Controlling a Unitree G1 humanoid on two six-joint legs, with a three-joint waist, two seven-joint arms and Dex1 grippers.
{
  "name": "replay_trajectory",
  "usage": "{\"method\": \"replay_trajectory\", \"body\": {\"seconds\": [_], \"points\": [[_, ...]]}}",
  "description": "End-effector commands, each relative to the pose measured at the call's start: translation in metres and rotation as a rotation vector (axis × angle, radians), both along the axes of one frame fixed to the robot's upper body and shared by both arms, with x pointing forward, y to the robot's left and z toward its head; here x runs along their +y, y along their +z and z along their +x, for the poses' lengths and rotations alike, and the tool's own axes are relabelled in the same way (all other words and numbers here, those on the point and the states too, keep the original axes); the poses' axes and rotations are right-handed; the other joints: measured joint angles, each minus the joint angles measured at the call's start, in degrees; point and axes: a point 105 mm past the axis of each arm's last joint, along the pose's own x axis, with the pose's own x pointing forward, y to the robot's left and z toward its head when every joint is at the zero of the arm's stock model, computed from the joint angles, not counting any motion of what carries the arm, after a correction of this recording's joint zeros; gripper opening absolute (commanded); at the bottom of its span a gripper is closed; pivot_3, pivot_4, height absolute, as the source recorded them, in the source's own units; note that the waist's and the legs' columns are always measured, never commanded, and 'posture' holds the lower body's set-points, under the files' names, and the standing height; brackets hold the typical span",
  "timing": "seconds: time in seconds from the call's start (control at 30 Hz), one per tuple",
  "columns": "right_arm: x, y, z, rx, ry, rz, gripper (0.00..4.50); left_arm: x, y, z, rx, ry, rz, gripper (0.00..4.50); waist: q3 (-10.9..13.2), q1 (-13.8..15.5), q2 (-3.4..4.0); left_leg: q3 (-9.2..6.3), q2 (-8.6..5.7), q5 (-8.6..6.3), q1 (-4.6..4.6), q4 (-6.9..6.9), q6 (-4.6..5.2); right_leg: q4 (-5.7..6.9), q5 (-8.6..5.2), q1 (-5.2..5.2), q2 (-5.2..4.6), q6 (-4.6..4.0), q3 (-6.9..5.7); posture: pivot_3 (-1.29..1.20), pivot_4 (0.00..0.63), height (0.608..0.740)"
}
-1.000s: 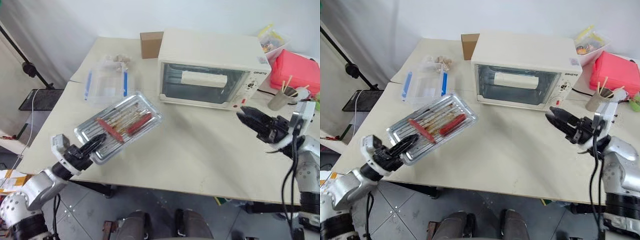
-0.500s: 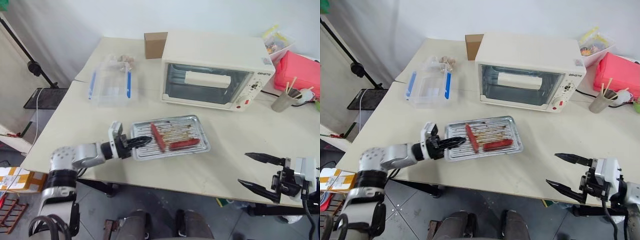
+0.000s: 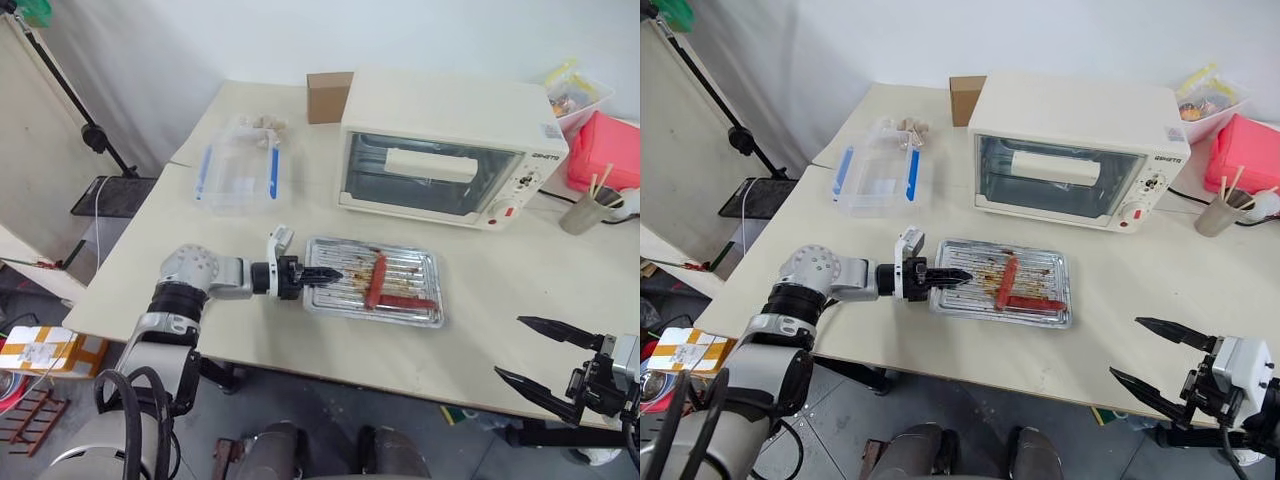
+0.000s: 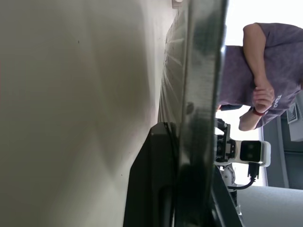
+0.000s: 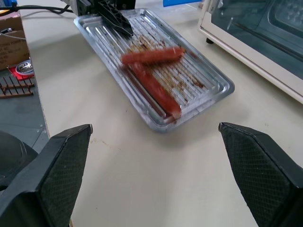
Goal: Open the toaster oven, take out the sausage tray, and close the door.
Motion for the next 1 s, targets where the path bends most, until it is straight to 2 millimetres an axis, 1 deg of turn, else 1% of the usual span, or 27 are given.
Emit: {"method": "replay_trajectory", "body": {"seconds": [0.03, 0.07, 0.13, 0.2, 0.27, 0.33, 0.37, 0.4, 0.47, 0.53, 0.63, 0.7, 0.77, 0.83, 1.0], "points": [[0.005, 0.008, 0.001, -0.04, -0.008, 0.01, 4.5, -0.002, -0.01, -0.004, -0.024, -0.035, 0.034, 1.45, 0.0, -0.11, -0.01, 0.0, 0.0, 0.0, 0.0, -0.03, 0.0, -0.02, 0.0, 0.0, 0.0, 0.0, 0.0, 0.0, 0.15, 0.74], [0.006, 0.008, 0.001, -0.039, -0.007, 0.01, 4.5, 0.0, -0.007, -0.005, -0.032, -0.036, 0.021, 1.66, 0.01, -0.17, -0.02, 0.01, 0.0, 0.01, 0.0, -0.07, 0.0, -0.04, 0.0, -0.02, 0.01, 0.0, 0.0, 0.0, 0.15, 0.74], [0.006, 0.007, 0.004, -0.038, -0.003, 0.011, 4.5, 0.013, -0.003, -0.007, -0.067, -0.034, 0.019, 2.23, 0.05, -0.51, -0.08, 0.01, 0.01, 0.01, -0.02, -0.12, 0.0, -0.05, 0.0, -0.05, 0.04, 0.0, -0.02, 0.0, 0.15, 0.74], [0.006, 0.008, 0.005, -0.037, 0.002, 0.011, 4.5, 0.021, -0.003, -0.007, -0.11, -0.027, 0.033, 2.83, 0.07, -1.38, -0.11, 0.01, 0.04, 0.02, -0.05, -0.17, -0.01, -0.06, 0.0, -0.11, 0.08, 0.0, -0.01, 0.0, 0.15, 0.74], [0.006, 0.008, 0.008, -0.036, 0.011, 0.013, 4.5, 0.036, -0.002, -0.009, -0.173, -0.016, 0.058, 3.47, 0.07, -1.97, -0.12, -0.01, 0.07, 0.03, -0.04, -0.21, -0.03, -0.07, 0.0, -0.11, 0.11, 0.0, -0.02, 0.0, 0.15, 0.74], [0.008, 0.009, 0.011, -0.034, 0.028, 0.015, 4.5, 0.056, 0.003, -0.009, -0.294, -0.001, 0.087, 4.07, 0.08, -3.07, -0.12, 0.0, 0.1, 0.05, -0.01, -0.23, -0.06, -0.05, -0.01, -0.12, 0.12, -0.01, -0.02, 0.0, 0.15, 0.74], [0.009, 0.009, 0.014, -0.033, 0.04, 0.018, 4.5, 0.069, 0.007, -0.008, -0.397, 0.022, 0.106, 4.36, 0.08, -3.41, -0.12, 0.0, 0.12, 0.07, 0.01, -0.24, -0.08, -0.04, -0.01, -0.11, 0.13, -0.02, -0.01, 0.0, 0.15, 0.74], [0.01, 0.01, 0.017, -0.032, 0.053, 0.021, 4.5, 0.086, 0.012, -0.008, -0.51, 0.045, 0.147, 4.47, 0.08, -3.83, -0.13, 0.0, 0.14, 0.08, 0.03, -0.27, -0.11, -0.03, -0.02, -0.12, 0.15, -0.04, 0.0, 0.0, 0.15, 0.74], [0.012, 0.011, 0.02, -0.031, 0.072, 0.025, 4.5, 0.106, 0.017, -0.009, -0.65, 0.076, 0.211, 4.47, 0.09, -4.78, -0.13, 0.04, 0.2, 0.11, 0.13, -0.35, -0.18, 0.01, -0.06, -0.13, 0.17, -0.11, 0.02, 0.0, 0.15, 0.74], [0.014, 0.014, 0.026, -0.031, 0.102, 0.026, 4.5, 0.13, 0.026, -0.016, -0.834, 0.081, 0.256, 4.47, 0.1, -4.8, -0.11, 0.05, 0.25, 0.11, 0.17, -0.43, -0.21, 0.02, -0.1, -0.16, 0.17, -0.2, 0.03, 0.0, 0.15, 0.74], [0.018, 0.018, 0.032, -0.03, 0.147, 0.025, 4.5, 0.152, 0.034, -0.029, -1.081, 0.061, 0.338, 4.47, 0.11, -4.66, -0.09, 0.05, 0.26, 0.11, -0.11, -0.43, -0.21, 0.04, -0.12, -0.47, 0.12, -0.24, 0.05, 0.0, 0.15, 0.74], [0.02, 0.02, 0.034, -0.027, 0.167, 0.024, 4.5, 0.158, 0.036, -0.034, -1.197, 0.061, 0.373, 4.47, 0.13, -4.01, -0.06, 0.02, 0.24, 0.08, -0.23, -0.44, -0.16, -0.01, -0.13, -0.56, 0.03, -0.25, 0.01, 0.0, 0.15, 0.74], [0.022, 0.021, 0.036, -0.022, 0.186, 0.021, 4.5, 0.164, 0.034, -0.035, -1.263, 0.058, 0.421, 4.47, 0.13, -3.31, -0.06, 0.0, 0.2, 0.05, -0.3, -0.43, -0.09, -0.06, -0.13, -0.59, -0.02, -0.25, -0.01, 0.0, 0.15, 0.74], [0.027, 0.023, 0.04, -0.012, 0.23, 0.011, 4.5, 0.174, 0.027, -0.04, -1.323, 0.04, 0.507, 4.47, 0.14, -3.17, -0.04, 0.01, 0.18, 0.02, -0.37, -0.43, -0.02, -0.13, -0.13, -0.63, -0.05, -0.25, -0.02, 0.0, 0.15, 0.74], [0.034, 0.025, 0.048, 0.006, 0.283, -0.01, 4.5, 0.176, 0.02, -0.045, -1.464, 0.049, 0.586, 4.47, 0.15, -3.31, -0.03, 0.14, 0.14, -0.05, -0.41, -0.43, 0.17, -0.11, -0.12, -0.72, -0.13, -0.24, -0.05, 0.0, 0.15, 0.74]]}}
